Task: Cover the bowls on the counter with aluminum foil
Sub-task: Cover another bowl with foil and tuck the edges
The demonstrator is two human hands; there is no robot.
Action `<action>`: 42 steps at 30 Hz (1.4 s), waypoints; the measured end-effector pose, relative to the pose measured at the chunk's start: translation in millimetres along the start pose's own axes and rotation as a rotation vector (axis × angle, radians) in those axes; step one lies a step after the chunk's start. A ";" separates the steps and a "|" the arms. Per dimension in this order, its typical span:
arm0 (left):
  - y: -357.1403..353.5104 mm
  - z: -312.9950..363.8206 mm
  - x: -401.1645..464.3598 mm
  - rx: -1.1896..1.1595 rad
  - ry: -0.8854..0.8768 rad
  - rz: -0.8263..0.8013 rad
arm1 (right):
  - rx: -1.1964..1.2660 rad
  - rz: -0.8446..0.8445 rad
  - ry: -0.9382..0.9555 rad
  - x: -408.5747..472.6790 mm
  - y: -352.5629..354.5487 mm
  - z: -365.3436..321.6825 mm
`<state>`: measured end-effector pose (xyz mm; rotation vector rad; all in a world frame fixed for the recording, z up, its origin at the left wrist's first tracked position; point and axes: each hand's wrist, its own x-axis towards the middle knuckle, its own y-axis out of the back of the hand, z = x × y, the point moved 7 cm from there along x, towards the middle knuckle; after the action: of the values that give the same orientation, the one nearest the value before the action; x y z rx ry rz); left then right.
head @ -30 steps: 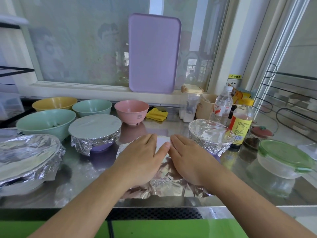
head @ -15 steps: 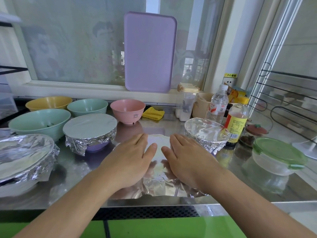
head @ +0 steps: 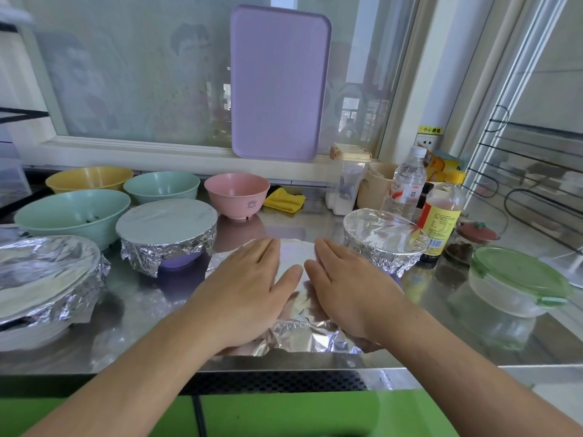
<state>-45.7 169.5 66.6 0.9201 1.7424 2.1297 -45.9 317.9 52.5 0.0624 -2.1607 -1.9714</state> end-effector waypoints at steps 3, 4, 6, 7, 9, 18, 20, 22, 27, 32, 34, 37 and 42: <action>-3.5 -1.5 -5.3 -0.088 0.171 -0.214 | 0.067 -0.055 -0.046 2.5 2.1 4.5; -1.0 0.5 -5.6 -0.057 0.160 -0.218 | 0.095 -0.072 -0.055 4.9 3.0 5.0; 1.1 -0.7 -7.2 -0.085 0.162 -0.230 | 0.150 -0.066 -0.002 12.5 6.4 -0.8; 4.5 -1.6 -7.4 -0.117 0.168 -0.247 | 0.176 -0.040 0.053 15.6 11.2 -5.9; 2.5 -3.1 -9.1 -0.103 0.164 -0.285 | 0.234 -0.016 0.113 18.3 22.2 -11.5; -6.9 0.2 -6.1 -0.032 0.111 -0.250 | 0.224 -0.126 0.070 30.3 4.3 -15.6; -7.4 0.1 -7.4 -0.027 0.120 -0.261 | 0.209 -0.107 0.042 27.9 3.5 -8.8; -9.3 -2.1 -8.2 -0.020 0.138 -0.289 | 0.215 -0.068 0.030 24.4 5.5 -5.6; -12.7 -3.7 -7.1 -0.025 0.154 -0.328 | 0.193 -0.016 0.041 15.3 5.3 0.2; -15.3 -5.7 -7.0 -0.037 0.171 -0.341 | 0.139 0.024 0.007 -2.6 5.4 10.8; -16.0 -6.0 -6.5 -0.042 0.171 -0.338 | 0.082 0.019 0.012 -8.7 6.7 10.8; -15.2 -5.6 -5.6 -0.051 0.172 -0.316 | 0.076 0.018 -0.022 -16.0 13.5 9.6; -13.6 -3.8 -4.0 -0.060 0.165 -0.265 | -0.032 0.027 0.104 2.2 21.4 -10.6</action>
<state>-47.6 167.7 52.1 0.4784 1.7522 2.1179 -43.7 309.4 74.8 0.1273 -2.0548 -1.9425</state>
